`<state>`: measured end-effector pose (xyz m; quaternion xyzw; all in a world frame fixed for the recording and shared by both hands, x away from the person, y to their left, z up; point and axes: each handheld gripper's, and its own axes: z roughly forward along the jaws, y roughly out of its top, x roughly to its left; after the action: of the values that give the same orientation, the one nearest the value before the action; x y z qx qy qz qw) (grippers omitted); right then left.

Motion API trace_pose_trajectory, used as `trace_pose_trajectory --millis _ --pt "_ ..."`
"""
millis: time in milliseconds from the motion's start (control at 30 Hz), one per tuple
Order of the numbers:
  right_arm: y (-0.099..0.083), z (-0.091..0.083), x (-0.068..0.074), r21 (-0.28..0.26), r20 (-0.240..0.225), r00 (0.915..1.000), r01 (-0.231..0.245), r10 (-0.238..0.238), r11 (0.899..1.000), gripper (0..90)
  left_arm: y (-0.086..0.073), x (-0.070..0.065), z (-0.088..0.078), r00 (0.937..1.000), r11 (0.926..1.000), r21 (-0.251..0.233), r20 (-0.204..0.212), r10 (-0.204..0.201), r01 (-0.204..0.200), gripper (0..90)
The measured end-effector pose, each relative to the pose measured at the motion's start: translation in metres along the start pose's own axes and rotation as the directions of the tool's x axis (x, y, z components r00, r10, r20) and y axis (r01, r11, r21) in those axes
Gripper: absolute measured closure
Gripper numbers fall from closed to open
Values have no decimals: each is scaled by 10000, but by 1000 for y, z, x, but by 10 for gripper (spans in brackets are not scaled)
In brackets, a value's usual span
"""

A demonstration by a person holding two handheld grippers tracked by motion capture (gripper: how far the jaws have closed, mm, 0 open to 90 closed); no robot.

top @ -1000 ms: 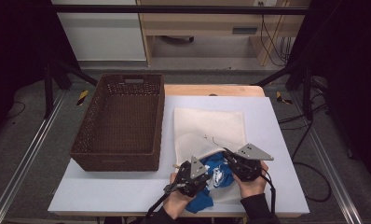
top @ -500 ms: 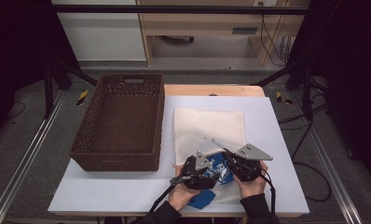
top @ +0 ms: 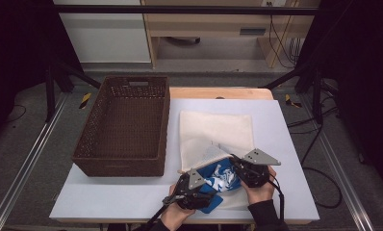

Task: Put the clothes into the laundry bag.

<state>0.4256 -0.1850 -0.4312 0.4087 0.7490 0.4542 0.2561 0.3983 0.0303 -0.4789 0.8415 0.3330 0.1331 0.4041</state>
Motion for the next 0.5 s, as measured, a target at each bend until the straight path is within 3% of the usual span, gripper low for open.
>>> trace_pose_trajectory --millis 33,67,133,200,300,367,433,500 --pt "0 0 0 -2 -27 10000 -31 31 10000 875 1 0 0 9999 10000 48 -86 54 -54 545" --pt "0 0 0 1 -25 10000 -27 27 10000 875 3 1 0 9998 9999 129 171 -42 40 665" --pt "0 0 0 -23 -35 10000 -3 3 10000 876 7 1 -2 9998 9999 83 169 -67 66 788" --pt "1 0 1 -28 -44 10000 -1 1 10000 875 15 0 -5 9996 9998 -149 274 -87 91 811" --pt "2 -1 1 -102 -70 10000 -45 45 9999 875 37 -7 -7 9991 9973 -597 -29 426 -427 814" --pt "3 -3 0 -184 -63 9999 -115 114 9998 875 49 -9 0 9969 9941 -753 -184 763 -775 814" --pt "3 -4 -1 -220 -53 9999 -137 136 9997 875 56 -9 11 9964 9931 -814 -6 844 -842 814" --pt "3 -5 -1 -261 -53 9998 -179 177 9995 875 57 -7 22 9961 9933 -747 -88 876 -880 812"
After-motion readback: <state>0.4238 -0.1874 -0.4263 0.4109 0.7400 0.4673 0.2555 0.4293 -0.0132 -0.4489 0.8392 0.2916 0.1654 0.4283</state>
